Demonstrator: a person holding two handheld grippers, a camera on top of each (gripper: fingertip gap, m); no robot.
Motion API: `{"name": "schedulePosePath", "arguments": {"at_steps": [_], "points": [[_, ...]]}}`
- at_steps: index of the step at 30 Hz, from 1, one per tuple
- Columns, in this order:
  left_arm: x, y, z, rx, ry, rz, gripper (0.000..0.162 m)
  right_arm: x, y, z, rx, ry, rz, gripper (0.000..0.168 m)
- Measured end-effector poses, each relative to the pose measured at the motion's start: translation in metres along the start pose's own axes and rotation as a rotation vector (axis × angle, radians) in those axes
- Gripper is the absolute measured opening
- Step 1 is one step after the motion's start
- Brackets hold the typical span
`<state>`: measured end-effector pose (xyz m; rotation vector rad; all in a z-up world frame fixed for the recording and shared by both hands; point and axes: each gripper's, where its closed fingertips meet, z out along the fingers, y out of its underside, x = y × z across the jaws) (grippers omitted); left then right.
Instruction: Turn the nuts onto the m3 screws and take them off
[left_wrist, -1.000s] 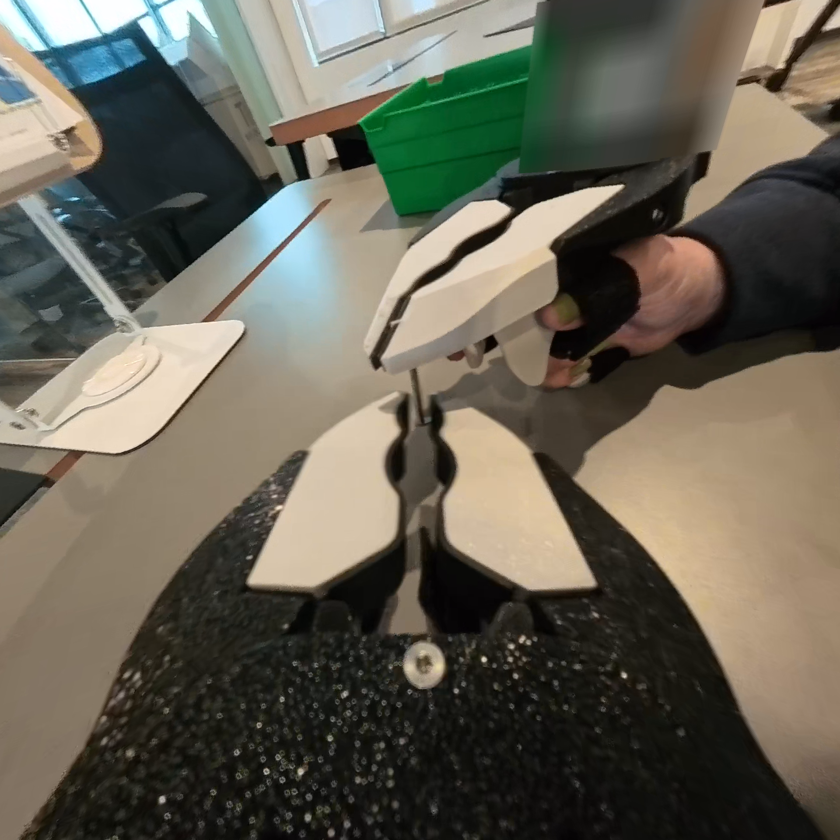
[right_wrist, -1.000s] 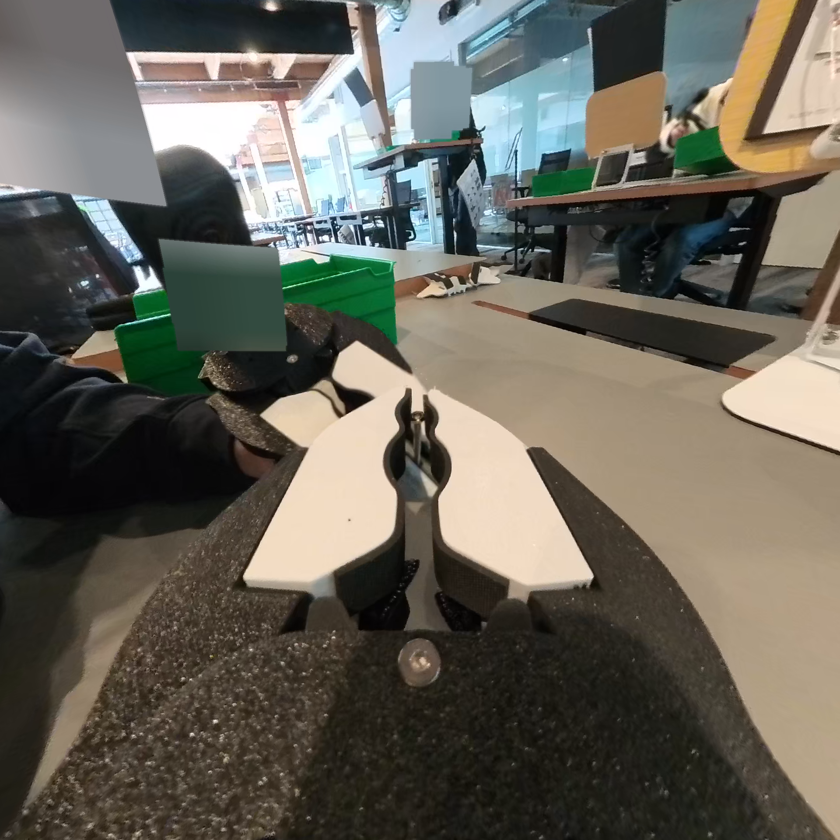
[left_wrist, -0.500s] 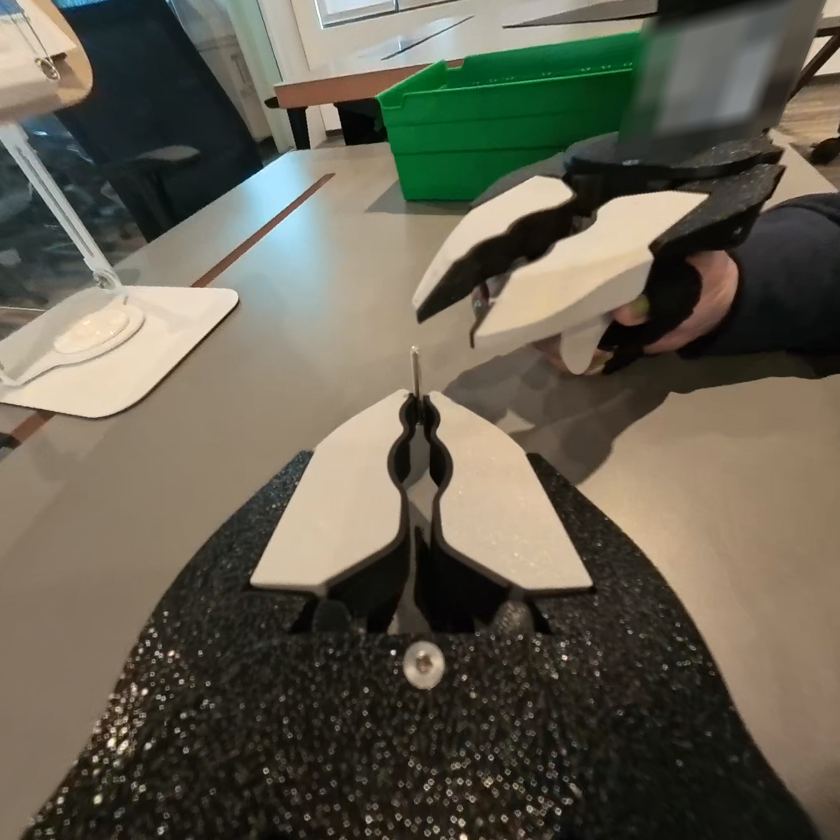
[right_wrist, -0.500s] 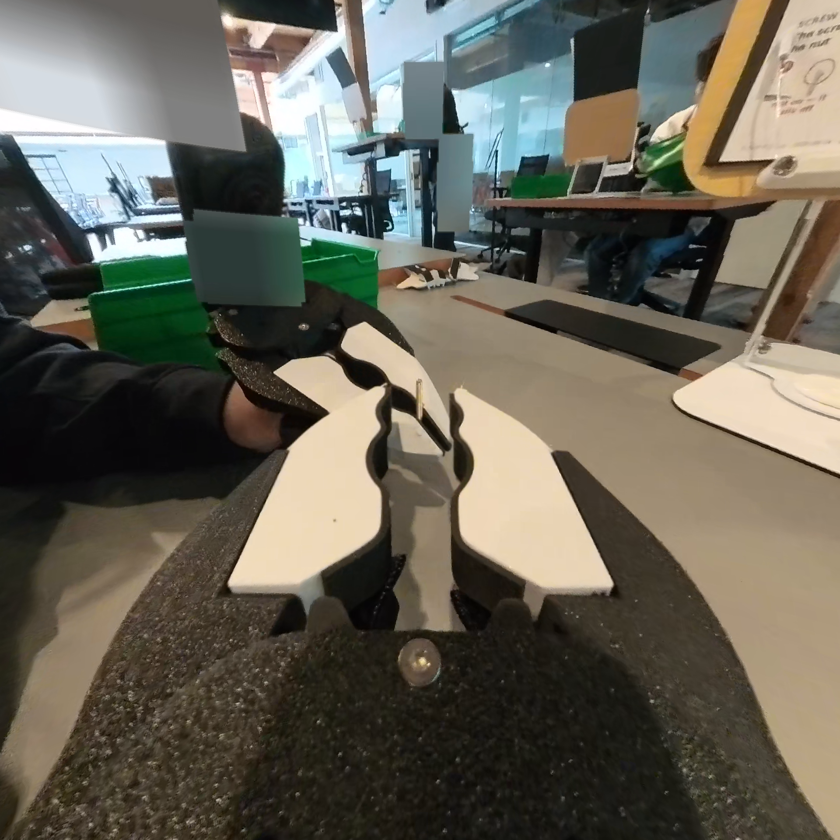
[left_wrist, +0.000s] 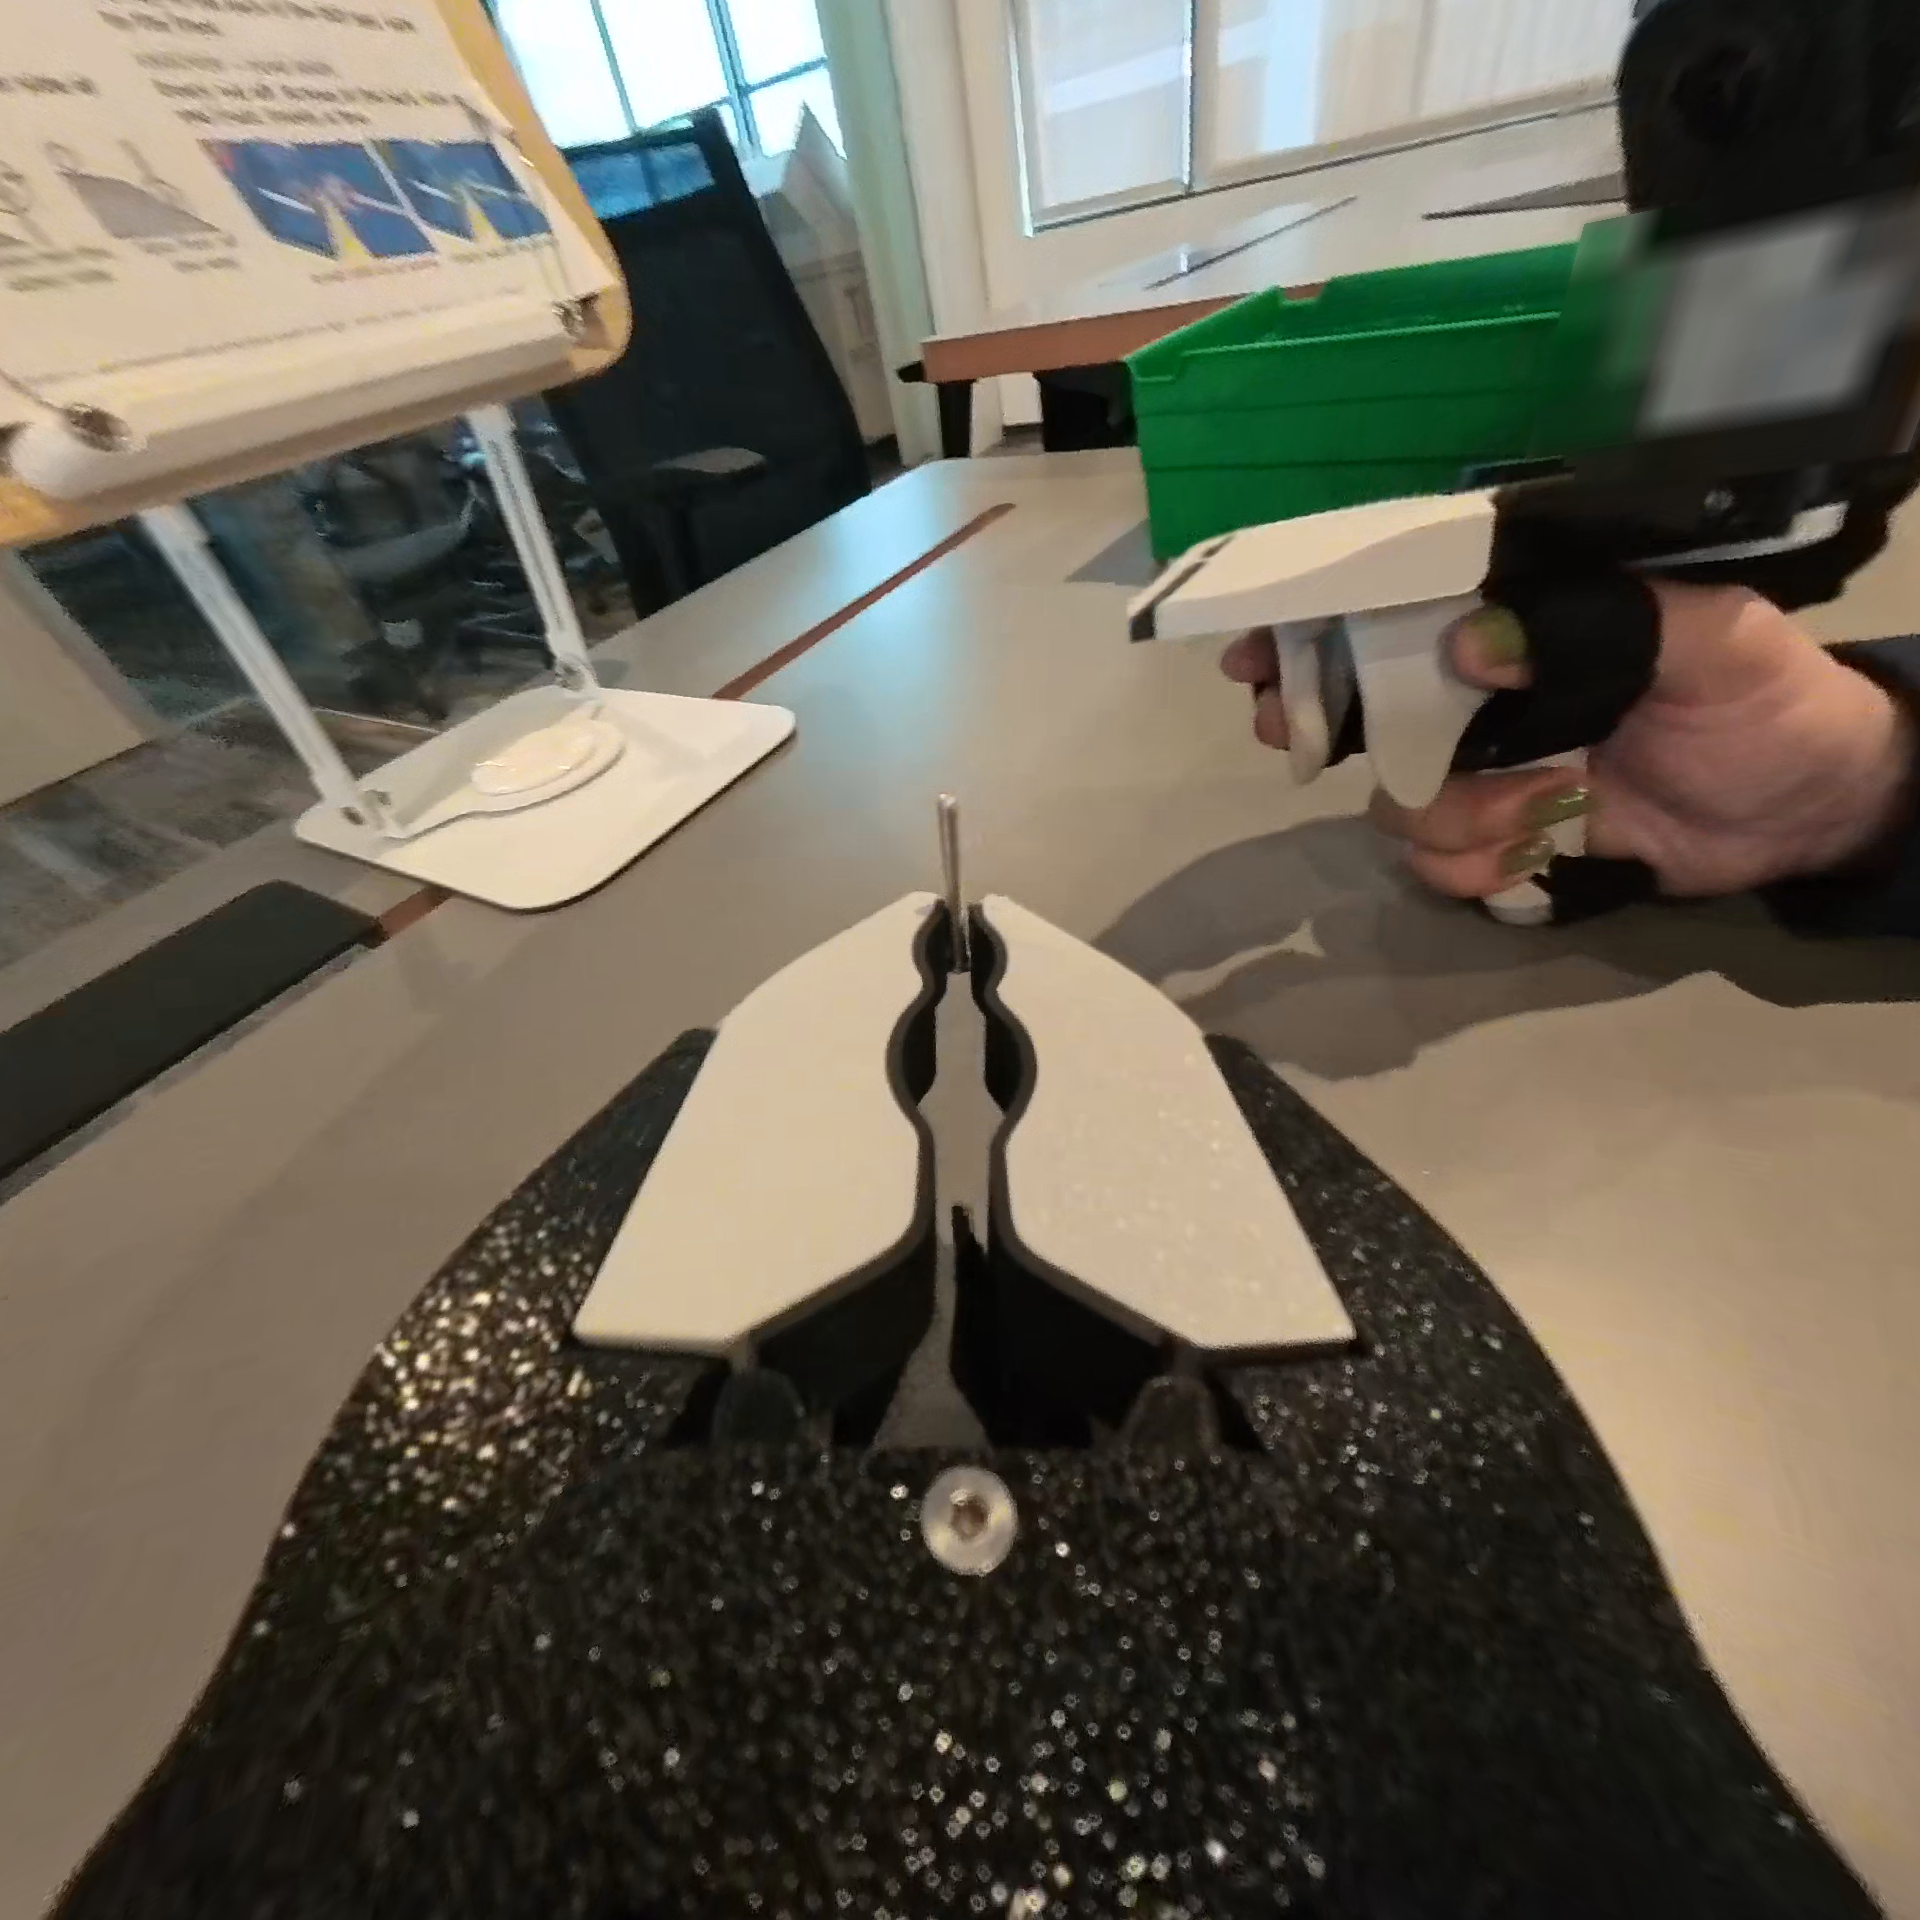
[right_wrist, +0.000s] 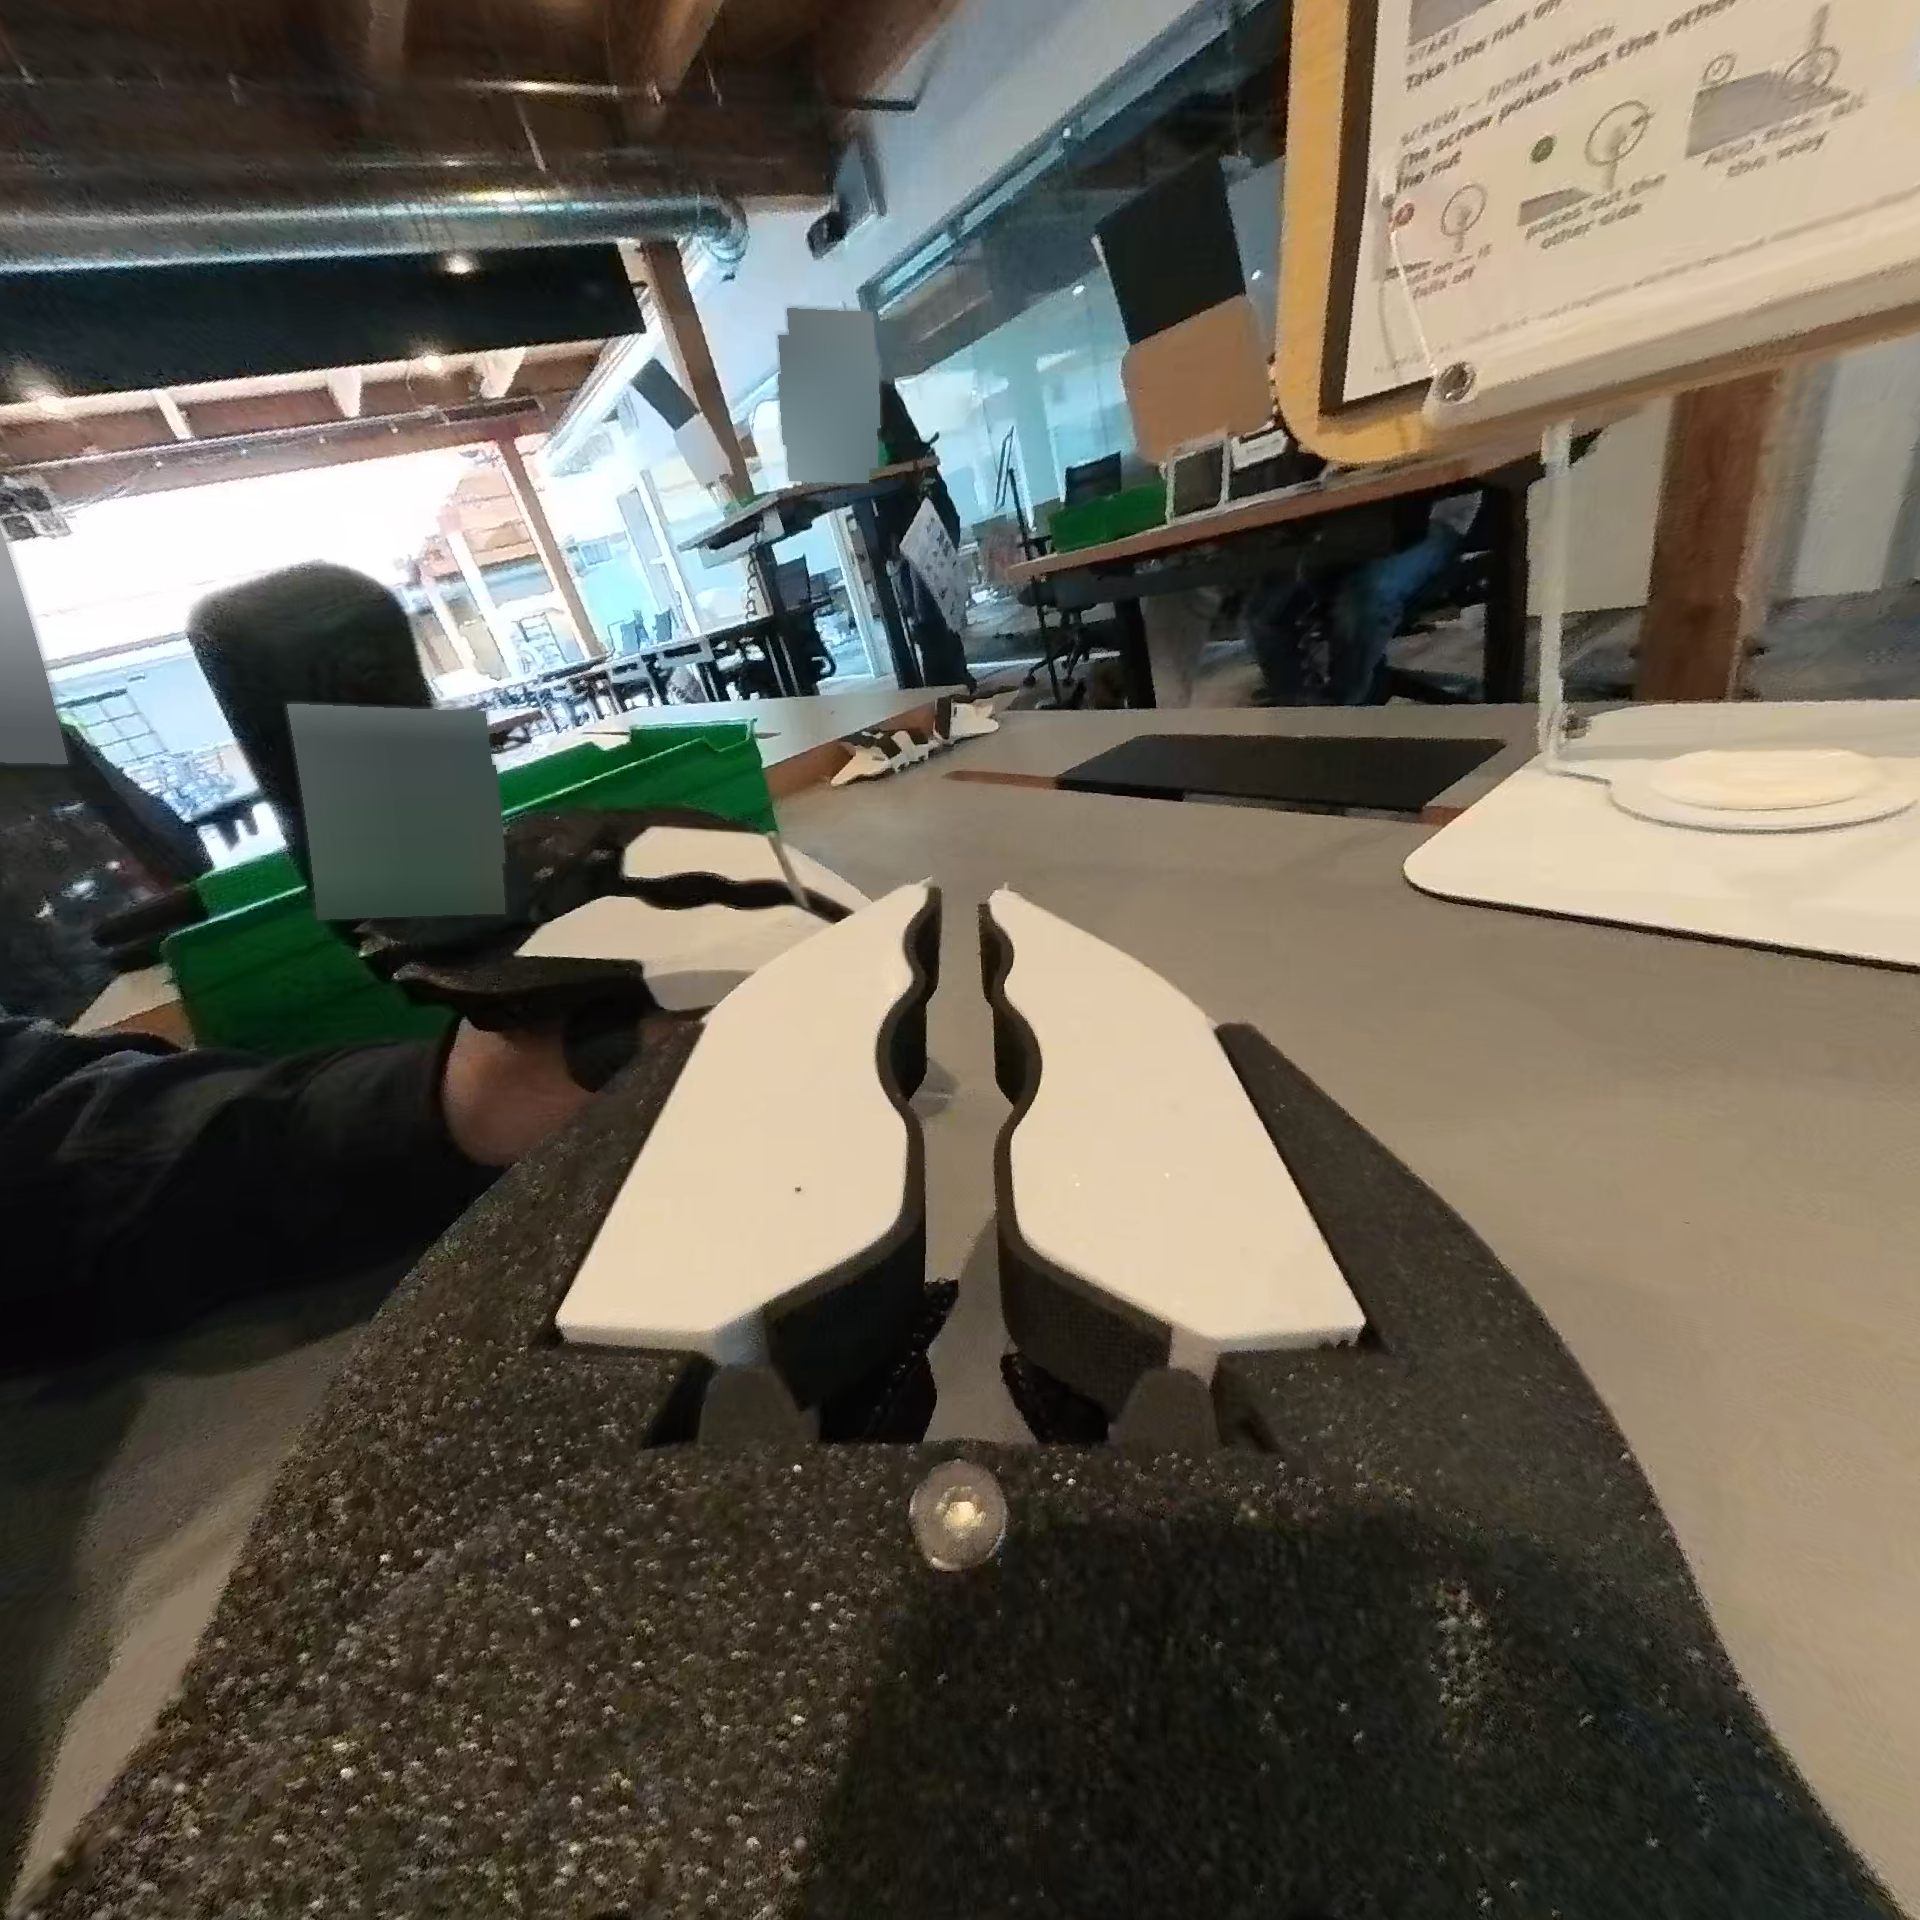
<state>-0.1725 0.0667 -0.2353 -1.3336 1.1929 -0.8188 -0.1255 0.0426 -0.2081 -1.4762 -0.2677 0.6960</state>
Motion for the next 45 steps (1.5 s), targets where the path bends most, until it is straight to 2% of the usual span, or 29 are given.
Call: {"name": "schedulePosePath", "arguments": {"at_steps": [4,8,12,16,19,23,26,31,36,42,45], "points": [[-0.003,-0.003,-0.010,0.034,0.008,-0.049,0.003,0.001,-0.006,-0.003,0.050,0.051,-0.072,0.004],[0.026,-0.019,-0.014,0.139,0.151,0.037,0.003,-0.001,-0.007,-0.002,0.057,0.086,-0.155,0.002],[0.061,-0.015,-0.012,0.092,0.235,0.189,0.003,-0.003,-0.009,-0.002,0.070,0.103,-0.218,0.000],[0.078,-0.015,-0.016,0.077,0.236,0.146,0.003,-0.003,-0.003,0.001,0.019,0.102,-0.269,0.000],[0.055,-0.008,-0.021,0.034,0.100,0.080,0.003,0.002,0.014,0.017,-0.132,0.073,-0.361,0.001],[0.005,-0.002,-0.032,0.021,-0.069,-0.019,0.003,0.004,0.057,0.060,-0.438,-0.071,-0.397,0.013],[-0.034,0.003,-0.044,0.001,-0.193,-0.024,0.002,0.010,0.079,0.089,-0.578,-0.114,-0.419,0.018],[-0.062,0.011,-0.050,-0.013,-0.253,-0.052,0.002,0.014,0.107,0.104,-0.755,-0.152,-0.447,0.019],[-0.058,0.011,-0.045,-0.018,-0.240,-0.016,0.002,0.021,0.114,0.106,-0.814,-0.108,-0.456,0.017],[-0.056,0.012,-0.043,-0.026,-0.236,0.011,0.002,0.019,0.117,0.106,-0.839,-0.127,-0.376,0.013],[-0.053,0.013,-0.040,-0.037,-0.223,0.012,0.002,0.016,0.117,0.105,-0.837,-0.128,-0.405,0.004]]}}
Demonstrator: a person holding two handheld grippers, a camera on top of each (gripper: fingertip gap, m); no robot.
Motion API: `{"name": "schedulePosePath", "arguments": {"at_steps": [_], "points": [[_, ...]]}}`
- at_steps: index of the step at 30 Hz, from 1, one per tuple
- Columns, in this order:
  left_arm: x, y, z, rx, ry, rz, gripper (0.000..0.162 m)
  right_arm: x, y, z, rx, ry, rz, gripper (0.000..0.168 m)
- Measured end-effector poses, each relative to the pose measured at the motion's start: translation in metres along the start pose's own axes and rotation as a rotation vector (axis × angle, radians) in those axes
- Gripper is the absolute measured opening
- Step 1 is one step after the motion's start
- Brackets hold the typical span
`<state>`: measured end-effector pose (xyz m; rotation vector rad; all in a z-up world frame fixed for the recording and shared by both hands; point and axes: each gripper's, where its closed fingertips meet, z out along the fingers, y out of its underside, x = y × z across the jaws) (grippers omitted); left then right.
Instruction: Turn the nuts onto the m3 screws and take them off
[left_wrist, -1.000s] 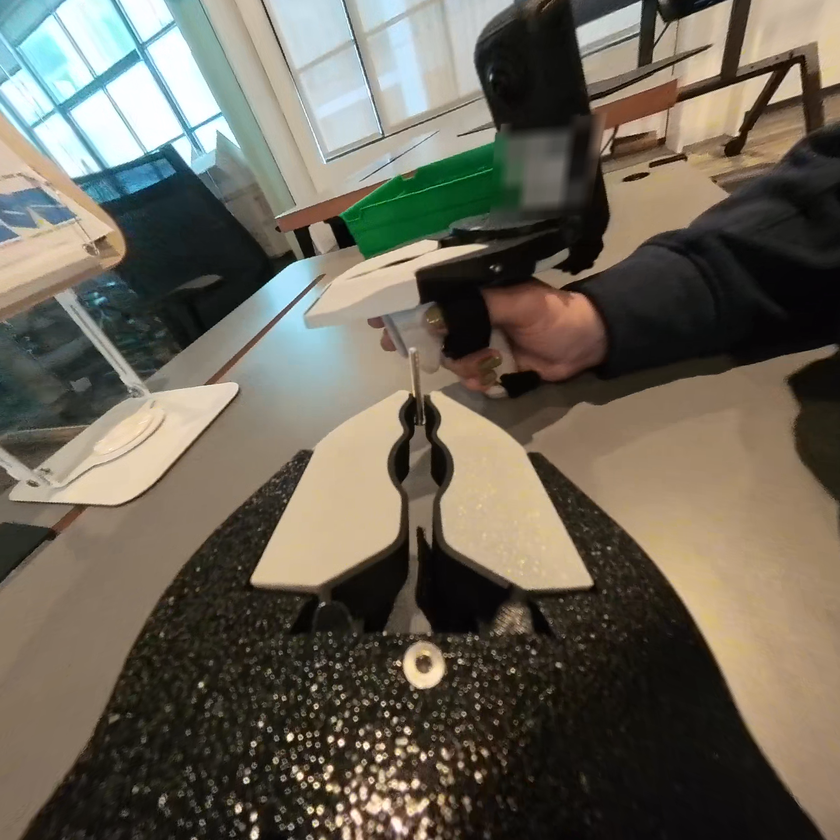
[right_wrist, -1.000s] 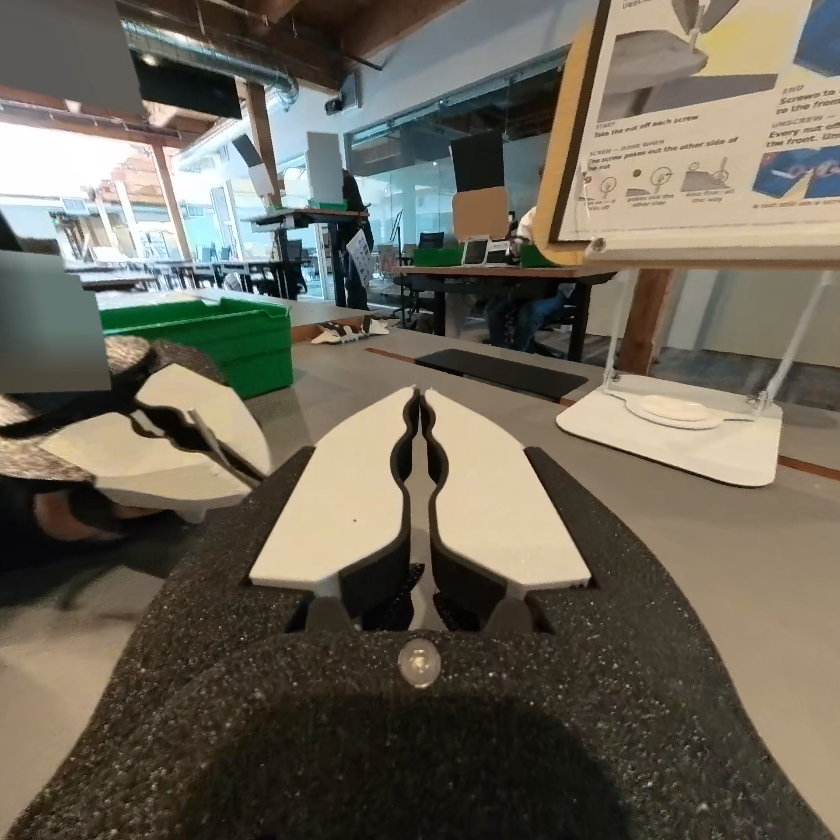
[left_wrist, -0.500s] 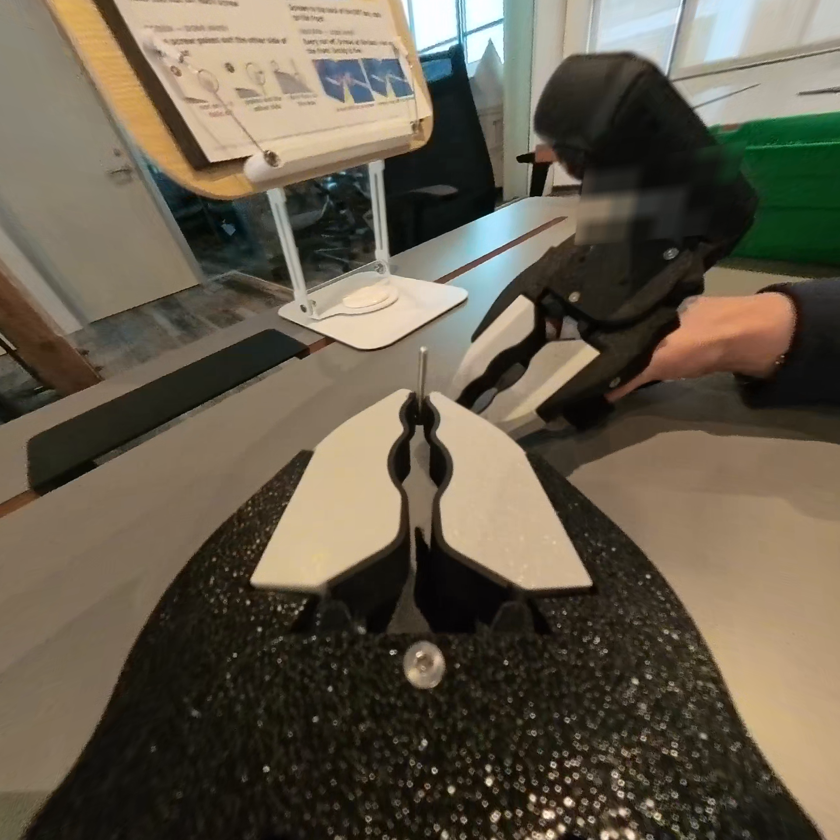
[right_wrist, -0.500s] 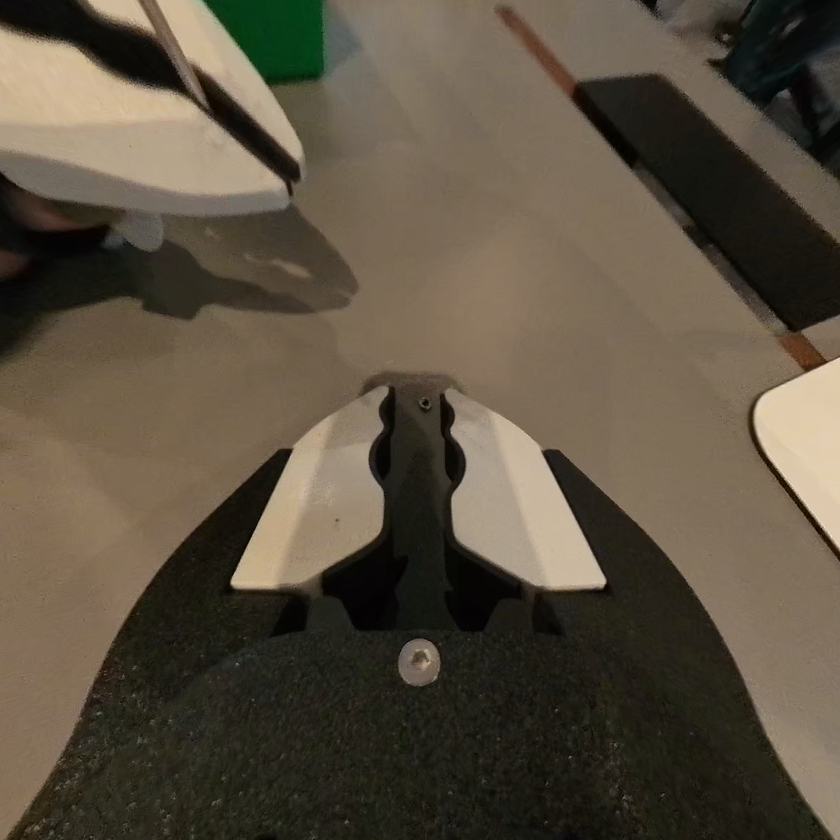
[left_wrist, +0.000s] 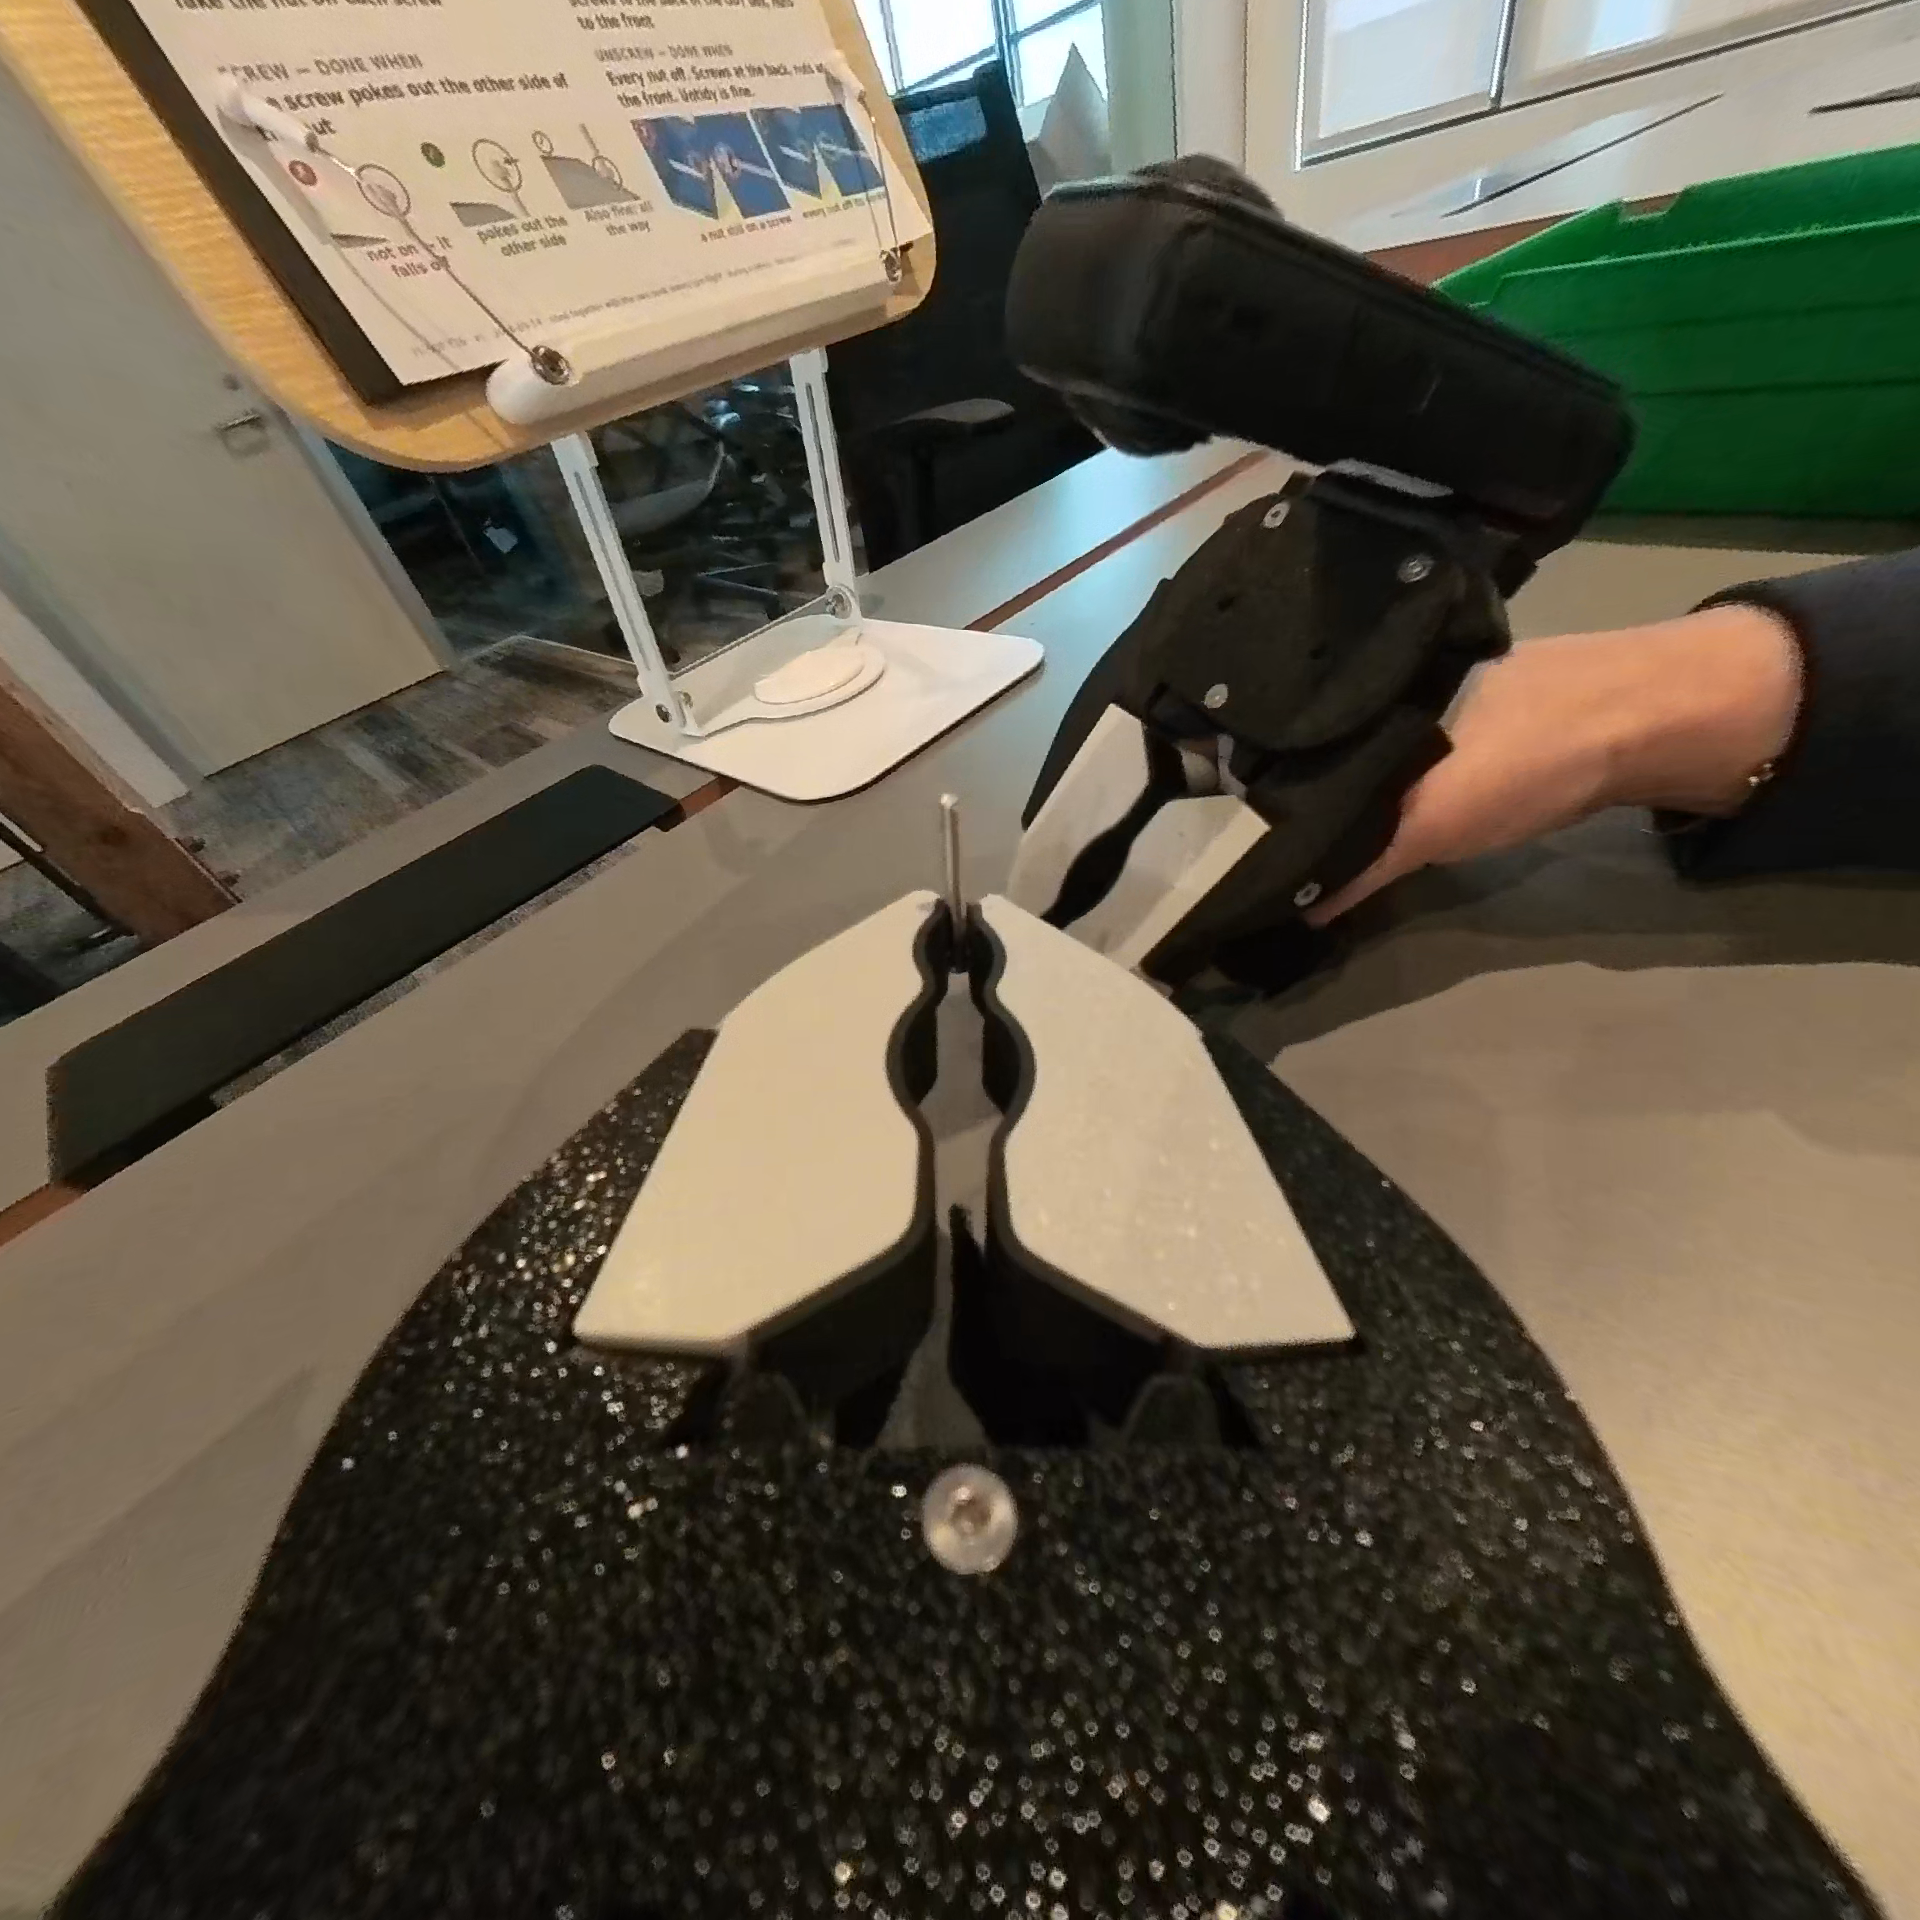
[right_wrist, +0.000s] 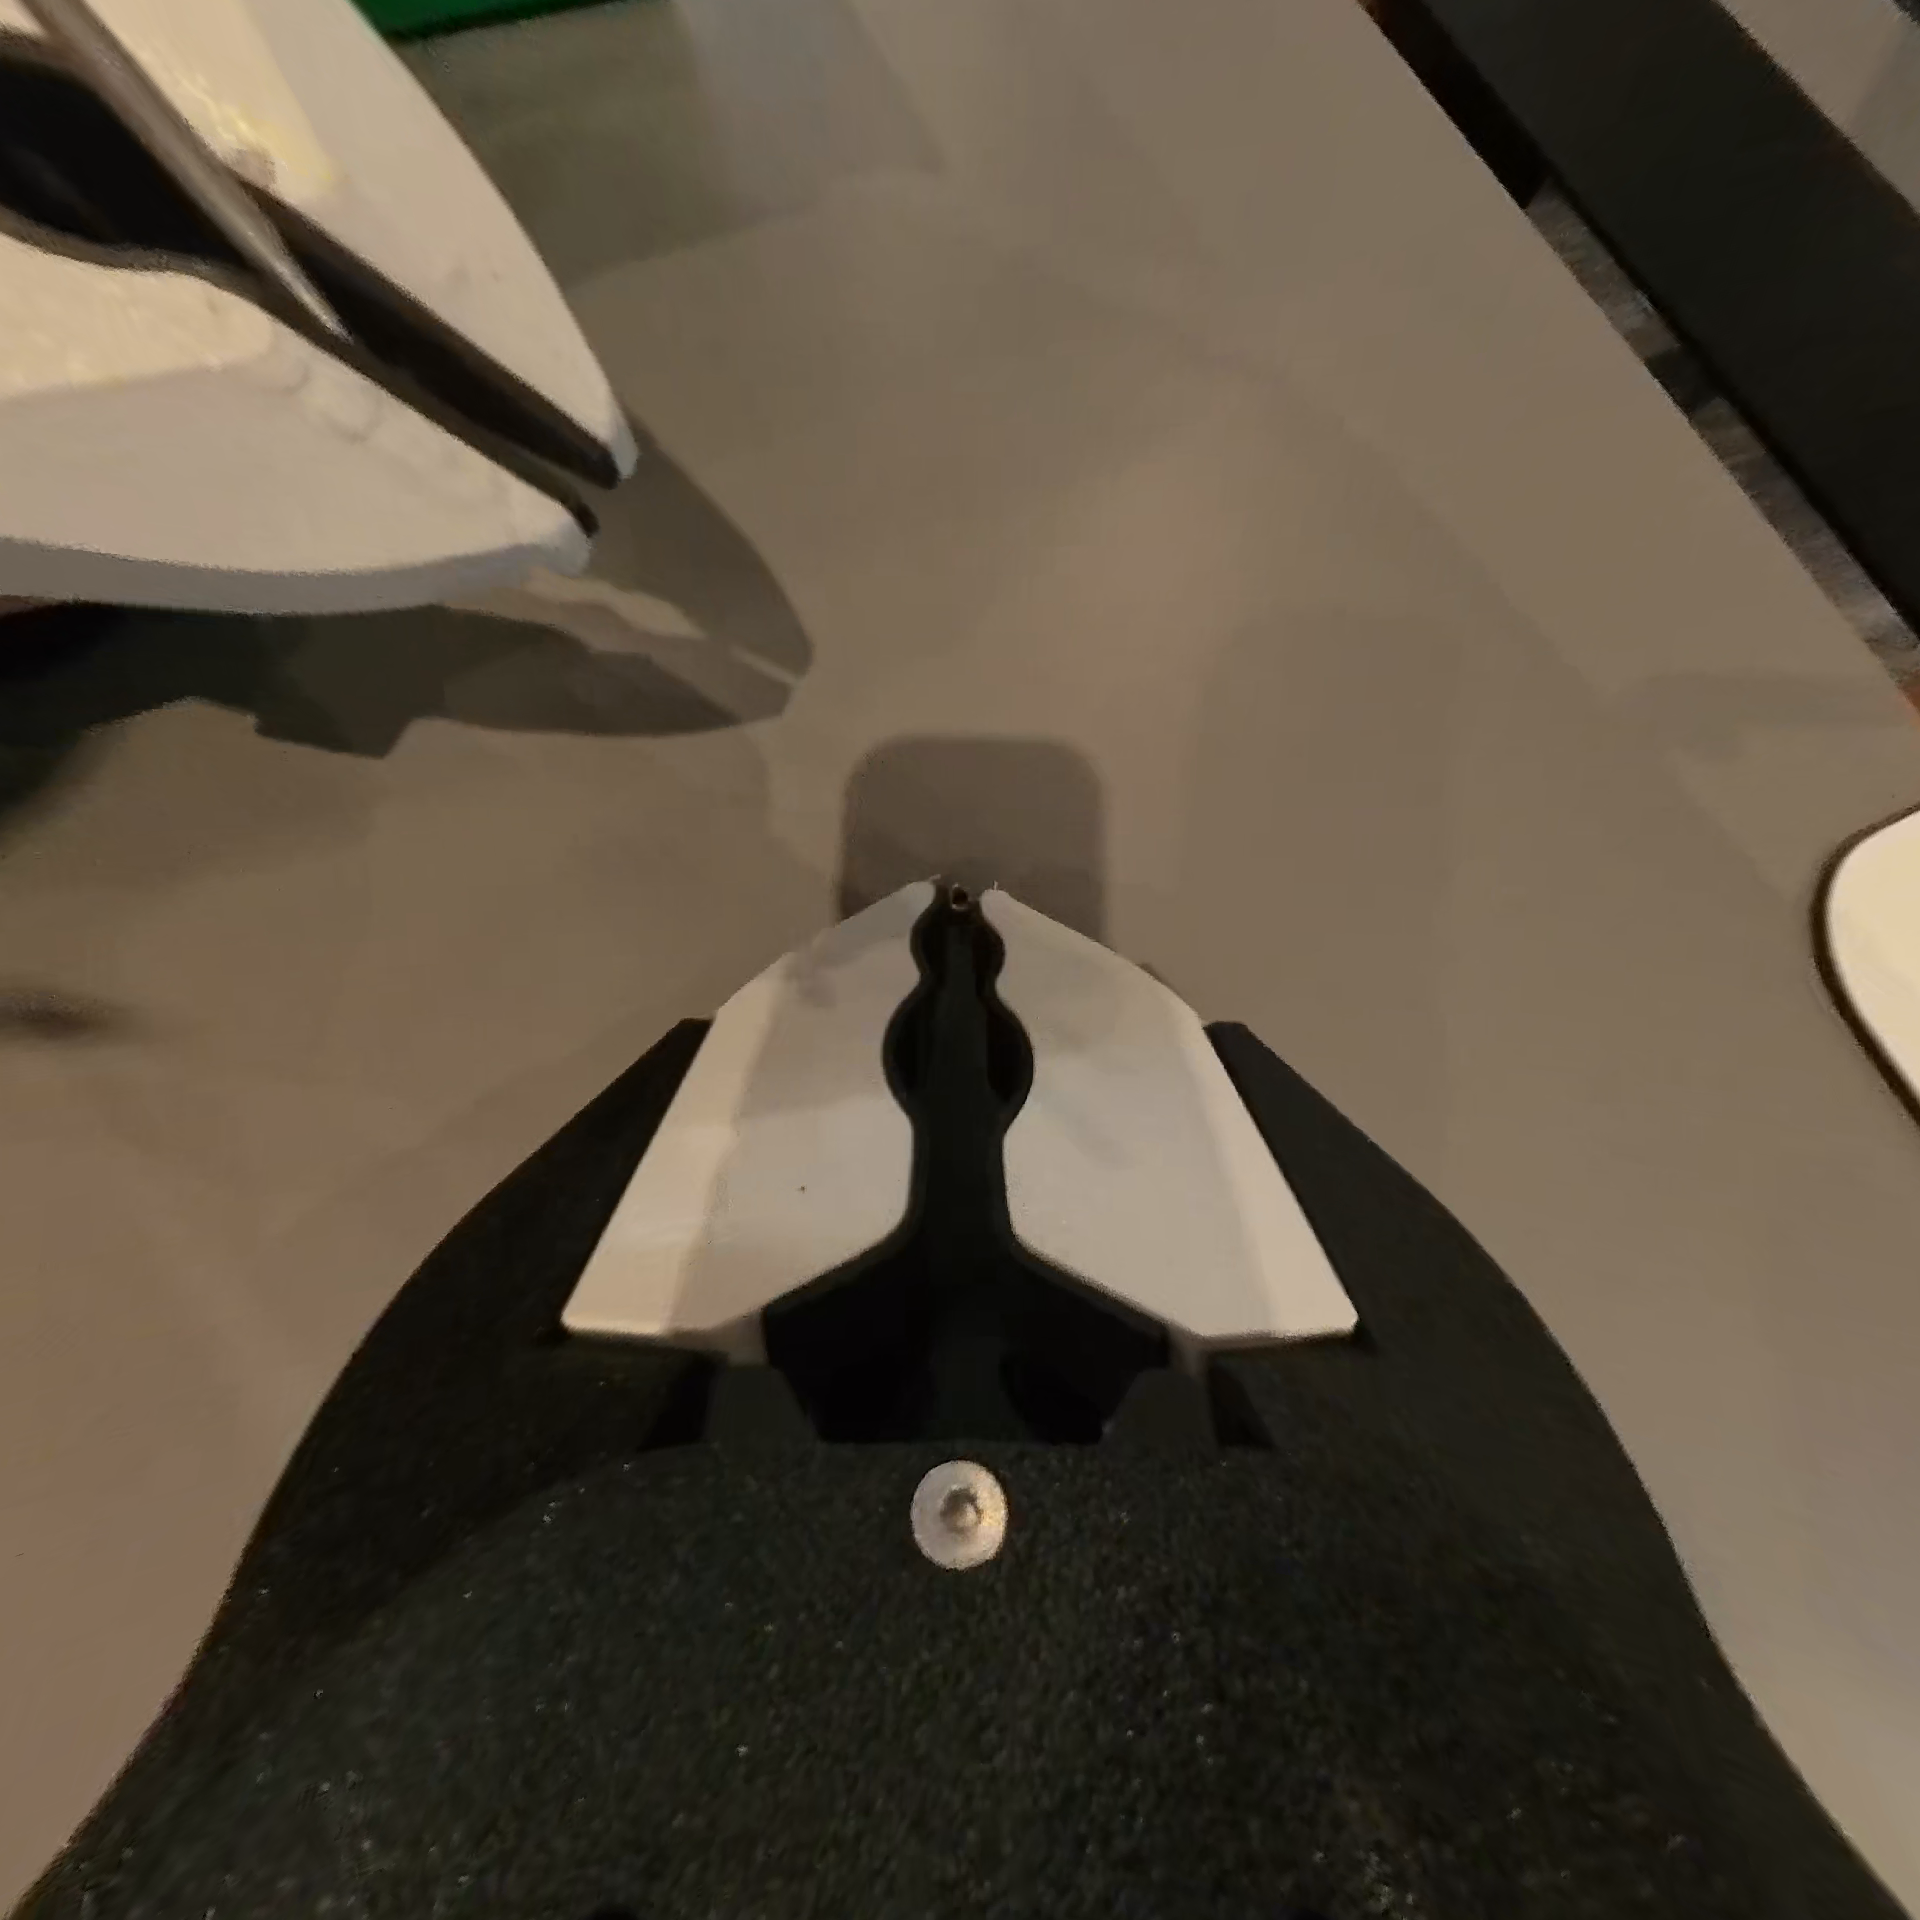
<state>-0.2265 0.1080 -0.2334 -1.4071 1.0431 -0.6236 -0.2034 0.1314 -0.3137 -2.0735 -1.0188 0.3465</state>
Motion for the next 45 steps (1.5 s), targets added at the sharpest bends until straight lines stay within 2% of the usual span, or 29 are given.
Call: {"name": "schedulePosePath", "arguments": {"at_steps": [6,10,12,17,26,31,33,39,45], "points": [[0.002,0.007,0.009,-0.049,-0.002,0.028,0.002,0.003,0.004,-0.017,0.058,0.043,-0.031,0.000],[-0.014,0.006,0.009,-0.032,-0.077,-0.002,0.002,0.005,0.002,-0.028,0.119,0.037,-0.033,0.001],[-0.021,0.005,0.008,-0.016,-0.101,-0.020,0.002,0.000,-0.004,-0.022,0.129,-0.007,-0.048,0.010],[-0.020,0.005,0.009,-0.018,-0.100,-0.001,0.003,-0.005,-0.007,0.000,0.044,-0.070,-0.086,0.017],[-0.019,0.005,0.011,-0.020,-0.085,0.001,0.003,-0.003,-0.010,0.009,0.021,-0.074,-0.091,0.016],[-0.016,0.005,0.012,-0.023,-0.069,0.009,0.003,-0.005,-0.011,0.010,0.020,-0.079,-0.108,0.012],[-0.015,0.005,0.013,-0.025,-0.060,0.013,0.003,-0.007,-0.011,0.011,0.018,-0.081,-0.124,0.006],[-0.010,0.006,0.014,-0.030,-0.037,0.029,0.003,-0.006,-0.011,0.010,0.024,-0.057,-0.135,0.005],[-0.007,0.007,0.015,-0.039,-0.027,0.040,0.003,0.000,-0.025,-0.012,0.131,-0.083,-0.107,0.005]]}}
